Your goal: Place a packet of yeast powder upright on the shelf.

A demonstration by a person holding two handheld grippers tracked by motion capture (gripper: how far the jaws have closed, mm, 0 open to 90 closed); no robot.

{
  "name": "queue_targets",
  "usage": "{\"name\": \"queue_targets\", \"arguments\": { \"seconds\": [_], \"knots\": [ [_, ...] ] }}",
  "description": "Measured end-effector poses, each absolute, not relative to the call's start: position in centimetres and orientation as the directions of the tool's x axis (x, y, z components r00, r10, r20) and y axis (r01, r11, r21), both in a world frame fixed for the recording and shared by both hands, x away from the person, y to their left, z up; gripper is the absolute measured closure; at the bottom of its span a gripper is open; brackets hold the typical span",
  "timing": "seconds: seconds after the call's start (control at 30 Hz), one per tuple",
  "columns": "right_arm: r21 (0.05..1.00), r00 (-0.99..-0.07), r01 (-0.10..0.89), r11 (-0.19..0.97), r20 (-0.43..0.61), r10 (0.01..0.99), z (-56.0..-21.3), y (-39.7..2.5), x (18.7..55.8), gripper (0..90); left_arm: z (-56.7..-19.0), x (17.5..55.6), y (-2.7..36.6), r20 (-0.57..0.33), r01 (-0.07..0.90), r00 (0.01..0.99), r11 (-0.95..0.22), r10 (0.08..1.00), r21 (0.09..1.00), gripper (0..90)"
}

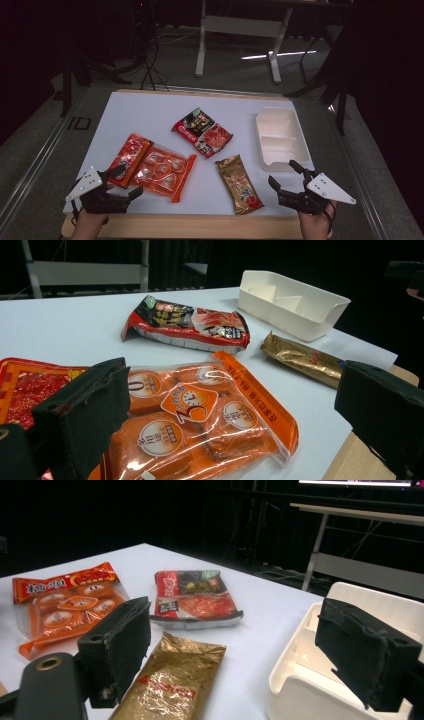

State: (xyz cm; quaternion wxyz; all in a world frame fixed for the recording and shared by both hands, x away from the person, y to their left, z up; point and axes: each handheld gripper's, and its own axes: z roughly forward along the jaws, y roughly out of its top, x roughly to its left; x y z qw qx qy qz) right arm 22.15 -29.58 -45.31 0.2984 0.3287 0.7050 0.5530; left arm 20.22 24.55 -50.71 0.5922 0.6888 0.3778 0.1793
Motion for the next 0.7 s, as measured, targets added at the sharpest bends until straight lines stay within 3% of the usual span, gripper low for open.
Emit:
{"name": "queue_targets", "arguments": {
  "seconds": [0.7],
  "knots": [
    [0.925,-0.64,0.281,0.257,-0.019,0.768,-45.4,-28.9,22.8,13.0,-50.6,20.3,24.5,-0.189,0.301,0.645,-0.019,0.741,0.953,1.4]
  ]
}}
